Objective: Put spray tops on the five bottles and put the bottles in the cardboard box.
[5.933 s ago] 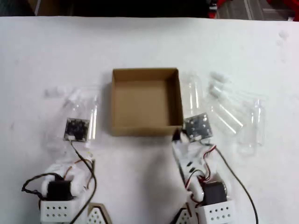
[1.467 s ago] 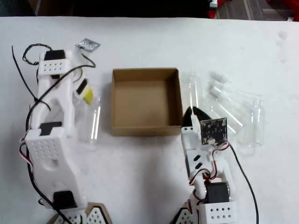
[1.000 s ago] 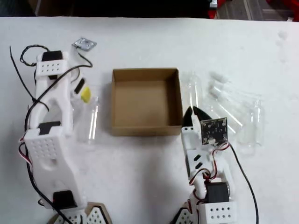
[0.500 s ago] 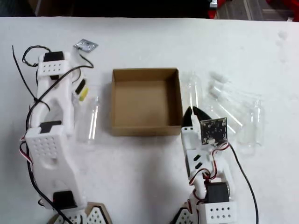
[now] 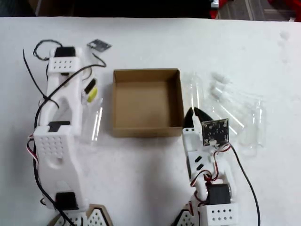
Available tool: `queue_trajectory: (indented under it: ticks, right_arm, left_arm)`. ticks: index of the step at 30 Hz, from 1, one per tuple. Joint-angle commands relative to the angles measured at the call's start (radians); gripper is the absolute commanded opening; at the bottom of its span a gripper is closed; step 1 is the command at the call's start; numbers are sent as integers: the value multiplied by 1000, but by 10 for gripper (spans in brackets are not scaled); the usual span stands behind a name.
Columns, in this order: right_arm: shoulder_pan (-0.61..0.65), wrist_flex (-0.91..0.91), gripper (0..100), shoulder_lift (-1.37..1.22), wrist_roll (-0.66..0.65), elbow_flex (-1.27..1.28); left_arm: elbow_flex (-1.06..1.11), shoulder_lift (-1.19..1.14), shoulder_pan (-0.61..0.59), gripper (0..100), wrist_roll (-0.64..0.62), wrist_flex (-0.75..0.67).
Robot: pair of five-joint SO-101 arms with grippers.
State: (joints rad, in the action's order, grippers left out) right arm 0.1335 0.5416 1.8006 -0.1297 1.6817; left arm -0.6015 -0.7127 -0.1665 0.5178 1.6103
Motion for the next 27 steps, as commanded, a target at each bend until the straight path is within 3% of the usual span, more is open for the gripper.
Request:
queue_trajectory:
  ticks: [1,8,14,22,27]
  right_arm:
    - [-7,-2,17,1,-9,9]
    - [-8,-12,18,1,-9,9]
    - [-8,-13,17,1,-11,9]
    - [-8,-15,17,1,-11,9]
    - [-8,-15,17,1,-11,9]
  left_arm:
    - [-290,15,41,76,-3,181]
    - [-462,22,54,75,-215,180]
    - [-473,186,127,75,-373,180]
    - [-482,440,291,75,-453,164]
    - [-471,475,395,75,-459,28]
